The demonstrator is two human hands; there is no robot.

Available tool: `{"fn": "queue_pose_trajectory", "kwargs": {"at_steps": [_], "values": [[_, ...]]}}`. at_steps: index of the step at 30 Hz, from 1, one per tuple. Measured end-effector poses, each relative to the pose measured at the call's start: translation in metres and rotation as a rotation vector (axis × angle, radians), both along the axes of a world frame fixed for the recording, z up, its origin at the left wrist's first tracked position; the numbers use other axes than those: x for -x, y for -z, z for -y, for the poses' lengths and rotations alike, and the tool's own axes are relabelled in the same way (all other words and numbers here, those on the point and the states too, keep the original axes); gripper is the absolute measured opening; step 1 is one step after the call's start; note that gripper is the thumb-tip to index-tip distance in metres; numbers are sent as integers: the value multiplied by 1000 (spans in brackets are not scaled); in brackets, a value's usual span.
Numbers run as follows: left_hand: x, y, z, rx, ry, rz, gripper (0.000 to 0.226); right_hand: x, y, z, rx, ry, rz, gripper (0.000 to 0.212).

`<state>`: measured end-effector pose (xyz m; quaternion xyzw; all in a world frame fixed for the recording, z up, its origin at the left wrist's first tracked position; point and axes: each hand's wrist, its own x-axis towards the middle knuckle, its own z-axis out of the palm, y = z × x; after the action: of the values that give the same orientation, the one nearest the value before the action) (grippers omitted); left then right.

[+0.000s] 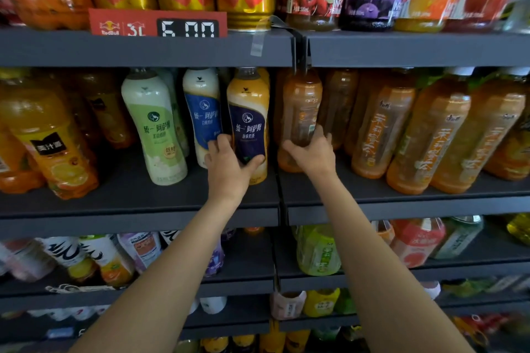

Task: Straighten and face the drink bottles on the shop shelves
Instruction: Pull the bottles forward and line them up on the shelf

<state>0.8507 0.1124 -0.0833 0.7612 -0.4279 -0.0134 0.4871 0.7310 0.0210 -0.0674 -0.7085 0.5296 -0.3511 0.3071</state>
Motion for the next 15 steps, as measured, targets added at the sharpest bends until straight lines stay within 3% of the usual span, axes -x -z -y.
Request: {"fn": "queue_pose_trajectory", "kwargs": {"at_steps": [3,6,10,15], "values": [[1,1,0,3,5,-5,61,12,-1,7,-60,-113,154,61],[0,1,-1,1,1,-6,62,7,-2,2,64,-1,15,75],[2,0,-2,-11,6,-14,61,6,3,-2,37,33,-83,85],[2,0,-1,-10,-1,-6,60,10,1,8,-69,-87,205,63]]}}
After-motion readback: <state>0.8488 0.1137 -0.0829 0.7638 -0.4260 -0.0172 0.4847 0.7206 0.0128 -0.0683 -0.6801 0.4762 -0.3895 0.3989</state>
